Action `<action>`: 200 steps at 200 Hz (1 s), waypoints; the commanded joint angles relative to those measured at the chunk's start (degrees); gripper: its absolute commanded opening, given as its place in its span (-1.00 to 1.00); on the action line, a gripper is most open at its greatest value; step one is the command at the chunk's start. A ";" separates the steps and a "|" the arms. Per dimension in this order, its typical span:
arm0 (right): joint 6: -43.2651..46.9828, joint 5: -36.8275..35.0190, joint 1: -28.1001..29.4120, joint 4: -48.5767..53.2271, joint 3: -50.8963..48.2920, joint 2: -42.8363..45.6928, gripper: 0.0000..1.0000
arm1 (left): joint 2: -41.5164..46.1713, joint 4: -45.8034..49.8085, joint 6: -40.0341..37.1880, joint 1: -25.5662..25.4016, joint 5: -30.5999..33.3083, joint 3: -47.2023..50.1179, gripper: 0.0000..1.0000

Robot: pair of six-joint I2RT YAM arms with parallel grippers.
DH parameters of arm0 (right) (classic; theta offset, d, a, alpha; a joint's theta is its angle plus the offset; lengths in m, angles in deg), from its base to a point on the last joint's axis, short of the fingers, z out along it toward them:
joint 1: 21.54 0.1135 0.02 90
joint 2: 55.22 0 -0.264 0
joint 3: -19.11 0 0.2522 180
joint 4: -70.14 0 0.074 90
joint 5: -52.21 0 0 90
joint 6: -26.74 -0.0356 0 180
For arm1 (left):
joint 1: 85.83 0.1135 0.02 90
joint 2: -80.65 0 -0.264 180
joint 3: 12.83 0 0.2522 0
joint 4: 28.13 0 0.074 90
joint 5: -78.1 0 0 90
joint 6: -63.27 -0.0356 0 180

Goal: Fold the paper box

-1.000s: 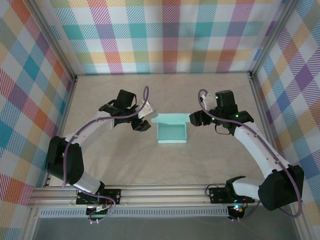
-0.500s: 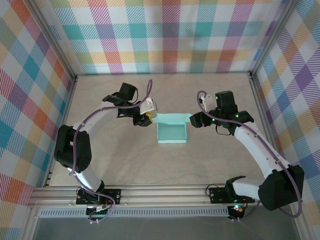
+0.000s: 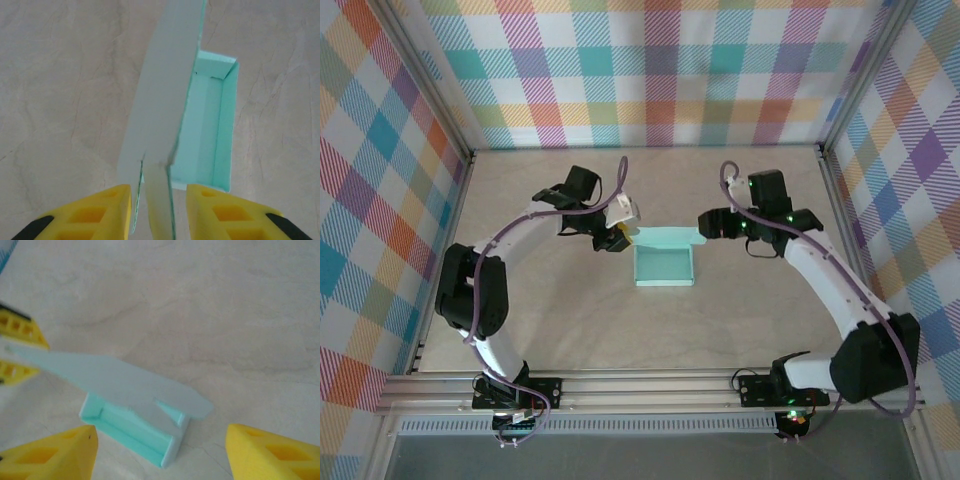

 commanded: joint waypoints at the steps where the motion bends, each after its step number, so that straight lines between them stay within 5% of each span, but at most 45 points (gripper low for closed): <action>1: -9.62 2.66 -0.67 0.76 3.41 -4.78 0.39 | -1.27 -2.82 5.99 -0.60 -1.08 -1.23 -0.35; 76: -14.86 16.17 -1.40 1.51 8.16 -13.05 0.45 | -3.69 -5.59 15.38 -1.81 0.97 -0.68 -0.63; 129: -18.53 18.35 -1.60 -0.18 7.55 -13.81 0.45 | -2.51 -9.79 19.42 -2.37 1.14 0.92 -0.66; 166: -16.53 13.68 -2.00 4.40 9.63 -14.21 0.45 | 0.54 -14.90 26.43 -2.42 3.40 3.45 -0.45; 200: -16.60 12.19 -2.01 4.67 9.81 -13.60 0.49 | 6.89 -22.59 34.14 -3.17 4.10 9.59 0.58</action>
